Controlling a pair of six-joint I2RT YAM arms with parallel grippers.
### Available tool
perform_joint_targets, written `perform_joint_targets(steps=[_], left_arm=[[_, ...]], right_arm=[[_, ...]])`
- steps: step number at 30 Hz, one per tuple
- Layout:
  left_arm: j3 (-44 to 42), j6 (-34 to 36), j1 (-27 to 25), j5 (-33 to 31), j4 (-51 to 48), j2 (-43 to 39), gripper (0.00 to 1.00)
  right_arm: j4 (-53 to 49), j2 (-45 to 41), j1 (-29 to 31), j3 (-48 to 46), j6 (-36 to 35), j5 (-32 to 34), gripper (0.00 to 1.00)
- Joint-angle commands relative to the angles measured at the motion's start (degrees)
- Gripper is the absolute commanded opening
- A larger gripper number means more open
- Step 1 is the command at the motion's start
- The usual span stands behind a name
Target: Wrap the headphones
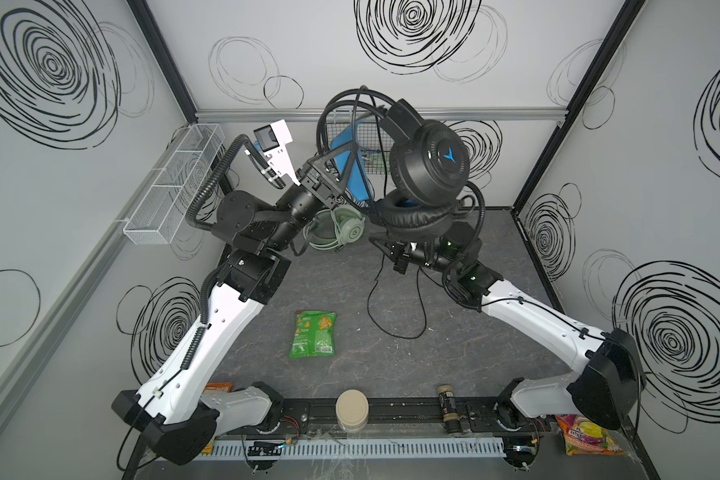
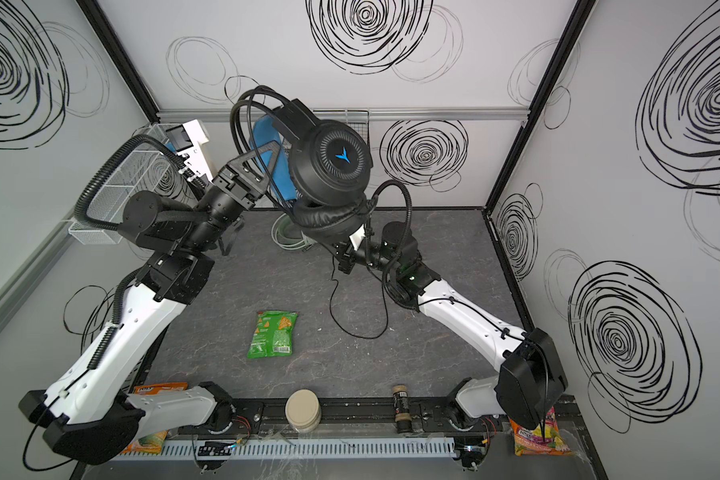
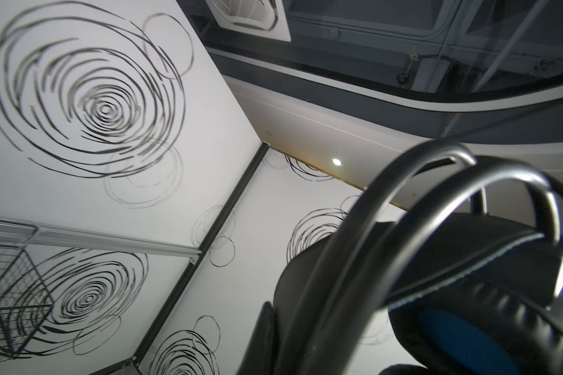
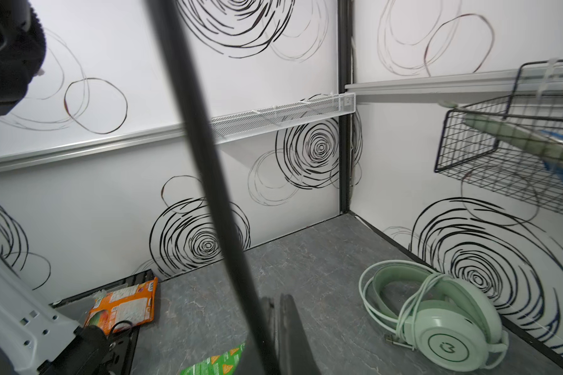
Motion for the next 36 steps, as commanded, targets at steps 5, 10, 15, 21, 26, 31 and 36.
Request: perform_joint_targets(steps=[5, 10, 15, 21, 26, 31, 36], left_arm=[[4.94, -4.31, 4.68, -14.88, -6.69, 3.38, 0.0], [3.39, -0.84, 4.81, -19.81, -9.18, 4.71, 0.0], [2.22, 6.95, 5.53, -26.26, -13.93, 5.05, 0.0], [0.12, 20.79, 5.76, -35.08, -18.78, 5.4, 0.0], [-3.88, 28.91, 5.77, -37.9, -20.91, 3.81, 0.0], [-7.84, 33.26, 5.62, -38.53, -23.2, 1.72, 0.0], [-11.2, 35.37, 6.22, -33.71, -26.04, -0.32, 0.0]], right_arm=[[-9.31, -3.95, 4.56, -0.68, -7.16, 3.69, 0.01], [-16.32, -5.47, 8.05, 1.75, -12.39, 7.51, 0.0], [-24.39, -7.22, 13.46, 5.81, -18.6, 14.11, 0.0], [-32.77, -7.02, 19.62, 13.13, -27.35, 25.55, 0.0], [-36.62, -6.13, 20.16, 20.44, -36.43, 34.52, 0.0], [-37.16, -4.29, 20.16, 25.99, -47.56, 43.0, 0.0], [-31.66, -2.68, 19.95, 28.0, -59.63, 51.07, 0.0]])
